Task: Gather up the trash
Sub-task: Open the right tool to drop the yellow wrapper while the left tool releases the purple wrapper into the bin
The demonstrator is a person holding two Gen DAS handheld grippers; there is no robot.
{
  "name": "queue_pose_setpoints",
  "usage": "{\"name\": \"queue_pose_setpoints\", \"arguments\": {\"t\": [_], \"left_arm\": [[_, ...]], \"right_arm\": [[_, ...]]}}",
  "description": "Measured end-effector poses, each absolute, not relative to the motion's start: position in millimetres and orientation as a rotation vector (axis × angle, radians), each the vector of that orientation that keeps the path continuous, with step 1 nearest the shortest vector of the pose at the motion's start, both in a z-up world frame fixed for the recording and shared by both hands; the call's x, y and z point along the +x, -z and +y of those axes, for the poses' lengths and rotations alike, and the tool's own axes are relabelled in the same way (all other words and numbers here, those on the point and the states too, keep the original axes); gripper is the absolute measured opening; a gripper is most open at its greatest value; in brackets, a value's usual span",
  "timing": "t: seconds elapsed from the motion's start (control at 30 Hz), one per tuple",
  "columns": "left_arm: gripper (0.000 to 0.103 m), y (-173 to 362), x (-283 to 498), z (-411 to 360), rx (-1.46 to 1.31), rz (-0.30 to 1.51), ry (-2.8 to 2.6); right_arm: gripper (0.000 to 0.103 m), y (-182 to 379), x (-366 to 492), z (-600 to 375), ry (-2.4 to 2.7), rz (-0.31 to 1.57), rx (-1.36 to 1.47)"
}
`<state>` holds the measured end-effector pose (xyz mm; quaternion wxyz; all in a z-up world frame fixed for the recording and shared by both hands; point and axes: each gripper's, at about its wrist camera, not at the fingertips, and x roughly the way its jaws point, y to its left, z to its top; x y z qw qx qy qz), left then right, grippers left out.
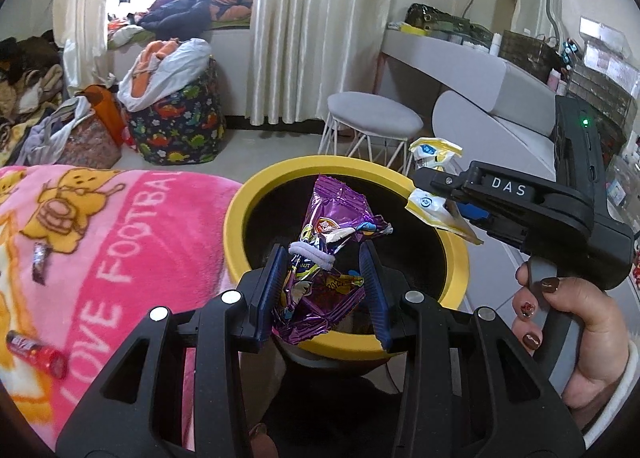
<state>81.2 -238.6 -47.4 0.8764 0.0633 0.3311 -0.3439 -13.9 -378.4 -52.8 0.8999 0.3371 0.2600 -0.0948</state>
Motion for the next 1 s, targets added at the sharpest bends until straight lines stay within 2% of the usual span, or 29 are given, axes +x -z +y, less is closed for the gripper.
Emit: {"name": "queue_pose_setpoints", "arguments": {"t": [0.33, 0.4, 0.47, 0.5, 0.53, 0.6, 0.63, 1.0], "left_arm": [[0.032, 68, 108, -264, 0.14, 0.752, 0.735], [0.033, 72, 117, -266, 0.127, 0.773, 0.736], [0.045, 76, 126, -266, 0.119, 0.791, 0.72], [0.06, 77, 128, -266, 0.113, 0.795, 0.708], [0.07, 77, 130, -264, 0.106, 0.792, 0.698], [0.083, 74, 133, -255, 0.1, 0.775, 0.665], [0.09, 73, 134, -250, 0.095, 0.77, 0.651], [0.092, 56, 143, -183, 0.034, 0.719, 0.511]], "right_arm": [[0.036, 68, -17, -392, 0.233, 0.561, 0.742], [0.039, 69, -17, -393, 0.233, 0.562, 0.741], [0.039, 69, -15, -393, 0.234, 0.57, 0.732], [0.043, 69, -15, -392, 0.24, 0.572, 0.728], [0.047, 68, -13, -393, 0.239, 0.573, 0.723], [0.06, 66, -12, -390, 0.252, 0.574, 0.703], [0.06, 66, -12, -388, 0.257, 0.574, 0.695], [0.067, 51, 6, -348, 0.174, 0.581, 0.569]]}}
